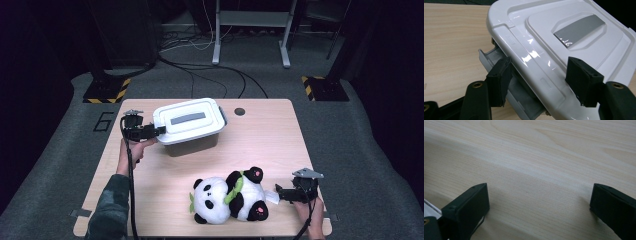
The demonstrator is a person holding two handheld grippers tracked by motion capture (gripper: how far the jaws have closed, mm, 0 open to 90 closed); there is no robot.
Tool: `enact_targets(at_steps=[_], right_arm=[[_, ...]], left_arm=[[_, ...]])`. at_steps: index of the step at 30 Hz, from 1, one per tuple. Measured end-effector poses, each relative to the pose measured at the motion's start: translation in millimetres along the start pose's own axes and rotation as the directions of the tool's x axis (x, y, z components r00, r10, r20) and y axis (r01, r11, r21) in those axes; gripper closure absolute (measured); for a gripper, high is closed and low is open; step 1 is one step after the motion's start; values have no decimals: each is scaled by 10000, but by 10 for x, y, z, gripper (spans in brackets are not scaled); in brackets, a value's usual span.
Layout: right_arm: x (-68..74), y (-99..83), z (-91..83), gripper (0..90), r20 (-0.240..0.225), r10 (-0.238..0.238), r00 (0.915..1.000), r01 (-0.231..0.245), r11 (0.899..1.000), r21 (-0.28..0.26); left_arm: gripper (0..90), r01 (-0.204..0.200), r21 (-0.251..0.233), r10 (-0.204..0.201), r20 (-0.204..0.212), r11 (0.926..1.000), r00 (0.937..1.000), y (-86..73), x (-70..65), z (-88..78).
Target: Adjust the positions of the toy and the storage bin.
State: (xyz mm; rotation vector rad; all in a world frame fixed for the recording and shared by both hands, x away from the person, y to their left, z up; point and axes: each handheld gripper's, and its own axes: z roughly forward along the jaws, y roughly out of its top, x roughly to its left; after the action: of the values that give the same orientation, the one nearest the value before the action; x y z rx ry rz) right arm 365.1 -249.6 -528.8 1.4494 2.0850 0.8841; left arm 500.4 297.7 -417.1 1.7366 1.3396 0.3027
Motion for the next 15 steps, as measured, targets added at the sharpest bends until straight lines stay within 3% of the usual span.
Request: enact_targets(at_steps=[15], right_arm=[[0,0,0,13,0,5,10000,-5,10000,-4]], left_arm=[[407,-696,342,694,79,9970,9976,87,-196,133]])
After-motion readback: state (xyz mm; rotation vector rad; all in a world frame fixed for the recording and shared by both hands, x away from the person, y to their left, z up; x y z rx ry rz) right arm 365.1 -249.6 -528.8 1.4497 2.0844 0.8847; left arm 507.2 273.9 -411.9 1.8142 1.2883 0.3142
